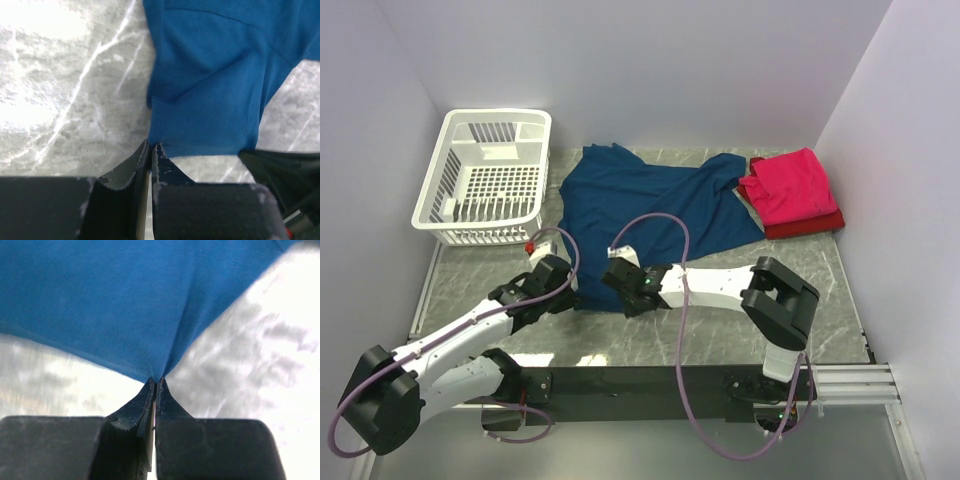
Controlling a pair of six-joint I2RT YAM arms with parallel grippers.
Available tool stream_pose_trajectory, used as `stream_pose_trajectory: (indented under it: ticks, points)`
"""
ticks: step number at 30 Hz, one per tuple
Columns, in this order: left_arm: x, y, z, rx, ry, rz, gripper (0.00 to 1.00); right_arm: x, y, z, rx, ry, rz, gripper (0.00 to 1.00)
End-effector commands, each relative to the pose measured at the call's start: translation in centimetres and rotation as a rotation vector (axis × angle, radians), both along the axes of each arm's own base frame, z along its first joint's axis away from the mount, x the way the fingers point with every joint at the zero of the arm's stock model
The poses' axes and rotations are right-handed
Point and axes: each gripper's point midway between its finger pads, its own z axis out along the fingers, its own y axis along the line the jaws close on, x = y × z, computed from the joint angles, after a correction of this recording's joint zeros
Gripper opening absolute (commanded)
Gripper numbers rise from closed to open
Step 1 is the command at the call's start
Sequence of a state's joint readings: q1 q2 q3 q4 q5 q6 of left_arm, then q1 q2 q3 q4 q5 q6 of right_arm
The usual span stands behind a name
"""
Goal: Fold and stack the t-shirts
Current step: Flatten the tshirt out
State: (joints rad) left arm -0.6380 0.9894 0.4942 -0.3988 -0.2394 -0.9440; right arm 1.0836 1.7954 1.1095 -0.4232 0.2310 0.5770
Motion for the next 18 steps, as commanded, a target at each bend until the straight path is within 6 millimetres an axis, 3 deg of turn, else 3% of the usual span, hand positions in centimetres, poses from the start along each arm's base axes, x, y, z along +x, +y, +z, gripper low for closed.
stream_pose_trajectory:
  ticks: [1,5,8,10,12,14,18]
  points:
    - [-0.8,-0.1,0.1,-0.013,0.014,-0.038,0.1,-2.6,-1.1,1.5,-0.02,0.031,0.061,0.0]
    - [-1.8,-0.5,-0.3,-0.042,0.042,-0.061,0.12,-4.5,-1.9,1.5,-0.06,0.056,0.088,0.0]
    - [-2.5,-0.8,-0.6,-0.067,0.064,-0.076,0.2,-5.8,-1.7,1.8,-0.054,0.074,0.114,0.0]
    - [-3.0,-0.7,-0.6,-0.066,0.079,-0.069,0.31,-6.5,-1.6,1.9,-0.05,0.084,0.13,0.0]
    - [-3.3,-0.9,0.0,-0.076,0.068,-0.072,0.46,-7.3,-1.3,2.1,-0.041,0.095,0.154,0.0]
    - [-3.3,-0.8,1.3,-0.084,0.047,-0.056,0.56,-7.6,-1.3,2.0,-0.037,0.103,0.155,0.0]
    - [-2.2,-0.2,4.1,-0.077,-0.033,-0.014,0.75,-7.2,-1.6,3.2,-0.035,0.077,0.142,0.25]
